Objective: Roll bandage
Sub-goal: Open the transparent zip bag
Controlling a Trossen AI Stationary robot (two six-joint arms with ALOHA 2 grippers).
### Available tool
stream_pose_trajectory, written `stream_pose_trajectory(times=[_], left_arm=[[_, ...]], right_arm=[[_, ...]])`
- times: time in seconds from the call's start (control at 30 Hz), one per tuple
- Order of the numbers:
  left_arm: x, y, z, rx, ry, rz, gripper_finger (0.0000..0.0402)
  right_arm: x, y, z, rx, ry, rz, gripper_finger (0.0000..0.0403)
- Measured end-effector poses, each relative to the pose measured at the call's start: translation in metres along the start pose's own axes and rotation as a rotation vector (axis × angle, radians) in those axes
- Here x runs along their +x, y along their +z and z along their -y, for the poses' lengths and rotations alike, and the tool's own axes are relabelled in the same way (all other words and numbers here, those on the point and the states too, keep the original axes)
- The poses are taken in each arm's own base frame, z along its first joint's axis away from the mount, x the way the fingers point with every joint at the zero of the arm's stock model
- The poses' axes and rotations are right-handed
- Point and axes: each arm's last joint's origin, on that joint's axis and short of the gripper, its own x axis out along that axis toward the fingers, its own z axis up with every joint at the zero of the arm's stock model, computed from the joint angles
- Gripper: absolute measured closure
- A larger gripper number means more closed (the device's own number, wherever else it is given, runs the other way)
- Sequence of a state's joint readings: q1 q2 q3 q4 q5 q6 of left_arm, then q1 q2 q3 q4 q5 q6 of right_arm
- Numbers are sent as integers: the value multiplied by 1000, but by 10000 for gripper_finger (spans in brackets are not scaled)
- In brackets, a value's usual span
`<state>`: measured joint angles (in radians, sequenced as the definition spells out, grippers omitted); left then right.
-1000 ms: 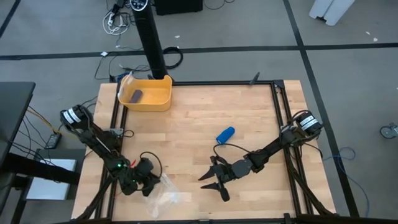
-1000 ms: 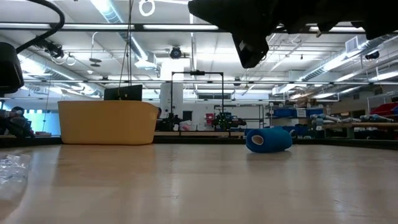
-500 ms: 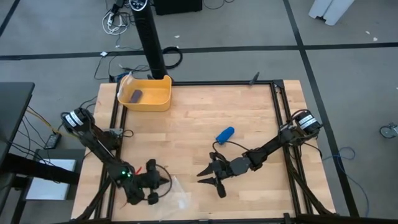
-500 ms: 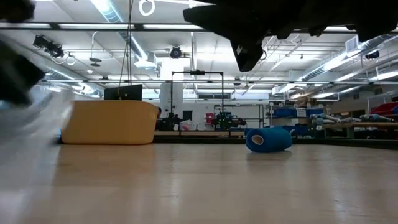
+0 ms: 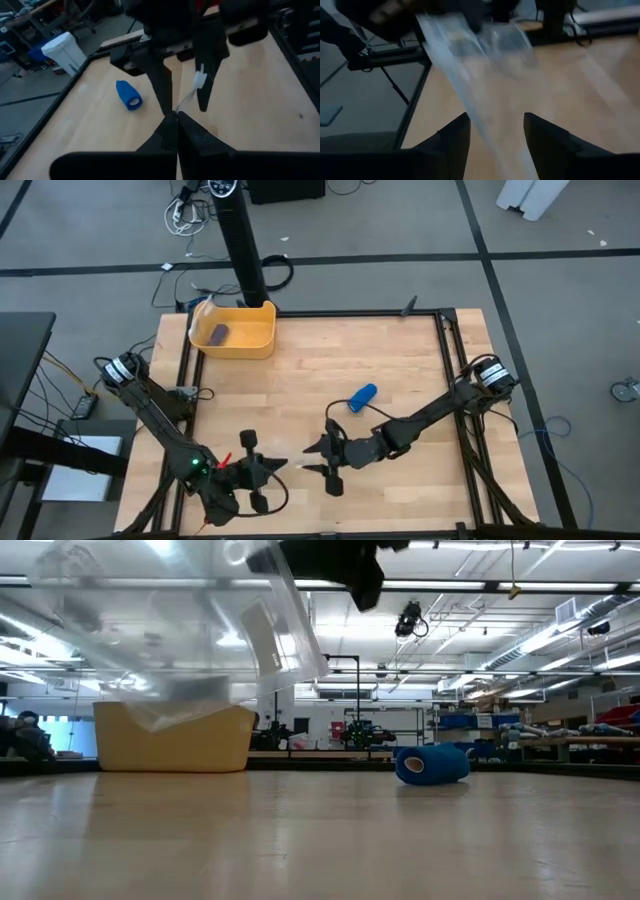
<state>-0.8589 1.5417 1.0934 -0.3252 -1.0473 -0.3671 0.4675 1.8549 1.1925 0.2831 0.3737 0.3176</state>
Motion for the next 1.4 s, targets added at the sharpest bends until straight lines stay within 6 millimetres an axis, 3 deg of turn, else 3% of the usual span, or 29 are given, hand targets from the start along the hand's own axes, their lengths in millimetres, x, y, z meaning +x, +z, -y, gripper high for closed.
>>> stream_pose_trajectory(times=[0.27,0.7,0.9,1.1,1.3,1.4], left_arm=[[0,-1,-1,13,28,3,401],[0,0,-1,-5,42,13,401],[0,-1,-3,-54,69,18,397],[1,-4,-10,-40,100,-11,367],[-11,19,-22,-110,21,-9,324],[-8,25,-28,-132,-38,-40,305]], right_arm=[[-11,14,-7,-66,22,27,258],[-17,14,-9,-135,-51,18,395],[-18,14,-10,-156,-68,22,397],[-22,15,-10,-183,-73,3,400],[-38,24,-6,-207,-82,-47,401],[-46,27,-2,-222,-84,-94,401]])
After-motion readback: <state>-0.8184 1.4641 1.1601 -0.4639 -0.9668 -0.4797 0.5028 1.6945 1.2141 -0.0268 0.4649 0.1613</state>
